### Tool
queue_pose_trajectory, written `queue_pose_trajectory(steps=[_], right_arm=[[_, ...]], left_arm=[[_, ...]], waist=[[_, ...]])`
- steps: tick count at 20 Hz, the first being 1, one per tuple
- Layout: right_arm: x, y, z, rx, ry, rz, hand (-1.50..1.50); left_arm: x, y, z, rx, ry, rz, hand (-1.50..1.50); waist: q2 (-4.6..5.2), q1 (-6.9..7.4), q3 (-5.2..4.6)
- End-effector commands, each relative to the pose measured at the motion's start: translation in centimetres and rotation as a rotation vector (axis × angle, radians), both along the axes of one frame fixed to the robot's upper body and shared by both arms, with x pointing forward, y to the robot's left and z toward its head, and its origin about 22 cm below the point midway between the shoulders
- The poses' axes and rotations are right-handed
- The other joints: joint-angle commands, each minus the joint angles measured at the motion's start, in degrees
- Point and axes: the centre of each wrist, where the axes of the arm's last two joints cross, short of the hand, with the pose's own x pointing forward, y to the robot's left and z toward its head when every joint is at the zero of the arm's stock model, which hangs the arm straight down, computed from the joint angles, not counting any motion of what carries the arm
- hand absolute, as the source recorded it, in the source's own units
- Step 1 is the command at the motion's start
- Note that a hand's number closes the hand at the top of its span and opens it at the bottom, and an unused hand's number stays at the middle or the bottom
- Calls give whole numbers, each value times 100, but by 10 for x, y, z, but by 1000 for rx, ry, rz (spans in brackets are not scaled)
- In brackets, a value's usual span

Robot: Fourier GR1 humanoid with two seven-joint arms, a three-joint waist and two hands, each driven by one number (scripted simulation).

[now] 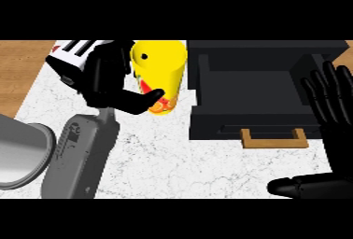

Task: Pick up the cup, place it into the drawer and close the drawer

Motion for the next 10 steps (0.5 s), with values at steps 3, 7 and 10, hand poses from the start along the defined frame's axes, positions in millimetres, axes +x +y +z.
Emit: queue_pose_trajectory(steps=[3,7,10], right_arm=[[-2,-1,-10,12,3,12,-150],[4,2,-4,0,9,15,-150],[-15,-7,0,-6,-9,-3,-150]], left_arm=[[15,-37,41,46,4,-13,150],[37,-58,54,76,7,-10,150],[49,-75,73,110,44,-20,150]], waist=[[3,-16,1],[10,-34,0],[13,-96,1]])
